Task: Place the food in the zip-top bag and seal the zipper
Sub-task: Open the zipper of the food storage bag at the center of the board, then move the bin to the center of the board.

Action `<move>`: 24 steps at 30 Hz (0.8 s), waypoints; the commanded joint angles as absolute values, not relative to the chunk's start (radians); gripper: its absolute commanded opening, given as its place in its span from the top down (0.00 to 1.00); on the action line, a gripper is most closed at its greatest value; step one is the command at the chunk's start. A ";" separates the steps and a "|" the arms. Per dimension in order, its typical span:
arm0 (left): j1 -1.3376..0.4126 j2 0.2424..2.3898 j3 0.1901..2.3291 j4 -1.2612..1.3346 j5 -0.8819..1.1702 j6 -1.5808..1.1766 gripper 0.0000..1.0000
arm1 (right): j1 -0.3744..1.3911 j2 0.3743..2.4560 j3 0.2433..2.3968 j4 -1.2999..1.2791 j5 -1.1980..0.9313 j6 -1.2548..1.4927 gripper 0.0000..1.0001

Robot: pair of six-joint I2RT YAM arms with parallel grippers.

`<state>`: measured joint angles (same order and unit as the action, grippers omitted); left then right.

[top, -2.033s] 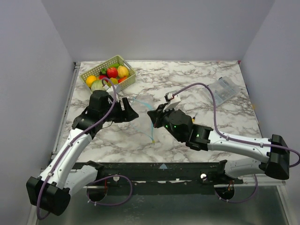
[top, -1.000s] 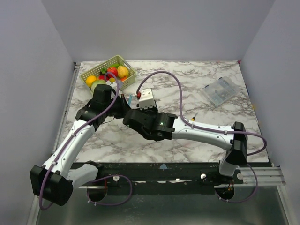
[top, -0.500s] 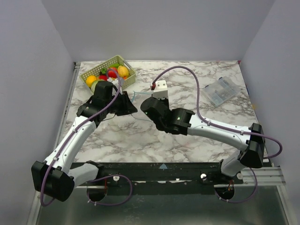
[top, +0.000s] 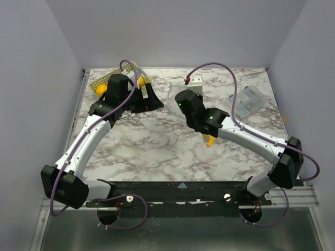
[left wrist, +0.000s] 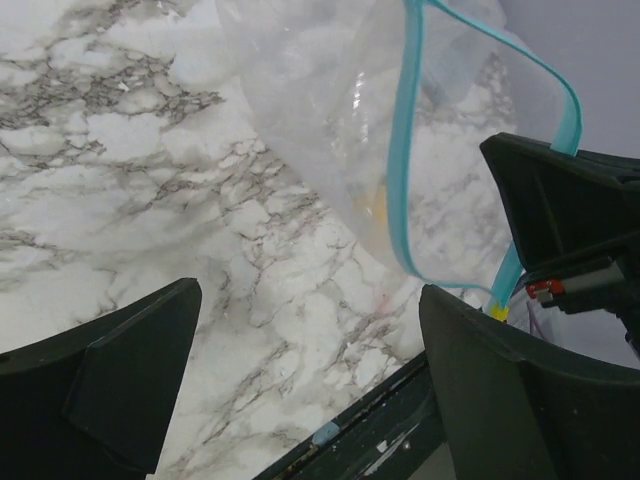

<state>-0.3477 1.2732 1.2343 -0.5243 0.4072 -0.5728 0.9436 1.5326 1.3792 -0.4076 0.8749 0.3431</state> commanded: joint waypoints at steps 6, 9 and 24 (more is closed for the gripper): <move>-0.218 1.434 1.377 -0.412 0.150 -0.590 0.06 | 0.783 1.556 1.425 -0.335 0.855 0.178 0.99; -0.194 1.580 1.502 -0.456 0.076 -0.544 0.06 | 0.753 1.592 1.458 -0.331 0.818 0.156 0.99; -0.144 2.128 2.082 -0.638 -0.091 -0.330 0.08 | 0.704 1.632 1.430 -0.332 0.701 0.129 0.99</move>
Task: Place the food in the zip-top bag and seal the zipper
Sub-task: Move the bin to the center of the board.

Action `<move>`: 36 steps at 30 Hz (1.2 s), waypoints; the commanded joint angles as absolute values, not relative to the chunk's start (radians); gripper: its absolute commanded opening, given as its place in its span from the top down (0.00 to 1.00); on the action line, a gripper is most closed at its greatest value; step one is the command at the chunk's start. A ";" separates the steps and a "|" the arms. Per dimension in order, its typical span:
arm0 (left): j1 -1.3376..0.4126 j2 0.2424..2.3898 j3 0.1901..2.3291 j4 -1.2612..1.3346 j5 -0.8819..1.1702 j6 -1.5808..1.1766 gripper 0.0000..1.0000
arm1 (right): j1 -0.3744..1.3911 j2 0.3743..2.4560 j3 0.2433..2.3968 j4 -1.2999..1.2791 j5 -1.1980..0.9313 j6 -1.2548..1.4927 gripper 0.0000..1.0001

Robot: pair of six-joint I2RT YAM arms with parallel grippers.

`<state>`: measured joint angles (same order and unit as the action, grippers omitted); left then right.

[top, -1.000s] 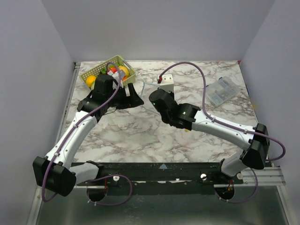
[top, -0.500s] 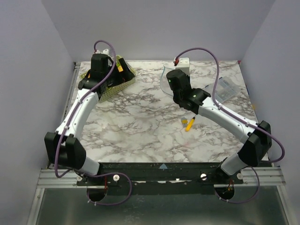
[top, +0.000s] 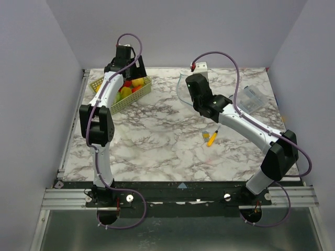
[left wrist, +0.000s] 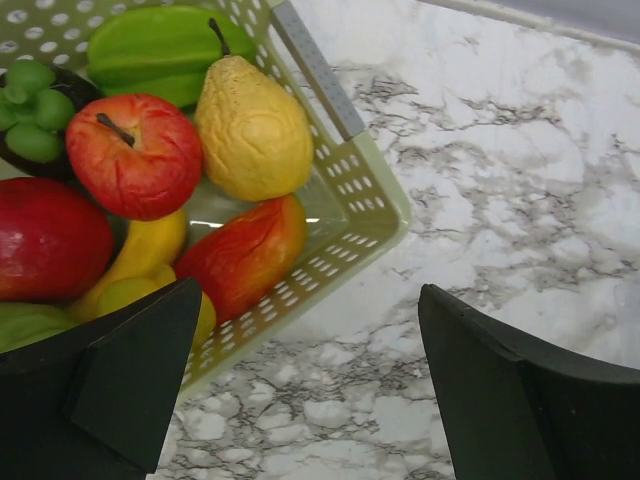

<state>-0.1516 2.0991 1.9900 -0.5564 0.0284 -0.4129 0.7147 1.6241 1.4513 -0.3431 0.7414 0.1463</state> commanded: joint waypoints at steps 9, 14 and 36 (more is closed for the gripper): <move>-0.092 2.232 2.124 -0.775 -0.064 -0.307 0.06 | 0.703 1.607 1.416 -0.353 0.682 0.130 0.99; -0.083 2.266 2.121 -0.833 -0.113 -0.308 0.06 | 0.703 1.586 1.405 -0.358 0.662 0.137 0.99; -0.066 2.004 1.635 -0.826 -0.071 -0.369 0.12 | 0.701 1.529 1.361 -0.376 0.581 0.187 1.00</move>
<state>-0.0719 2.0853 1.7416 -0.8017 -0.0921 -0.3412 0.7067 1.5734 1.3830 -0.3485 0.6071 0.1692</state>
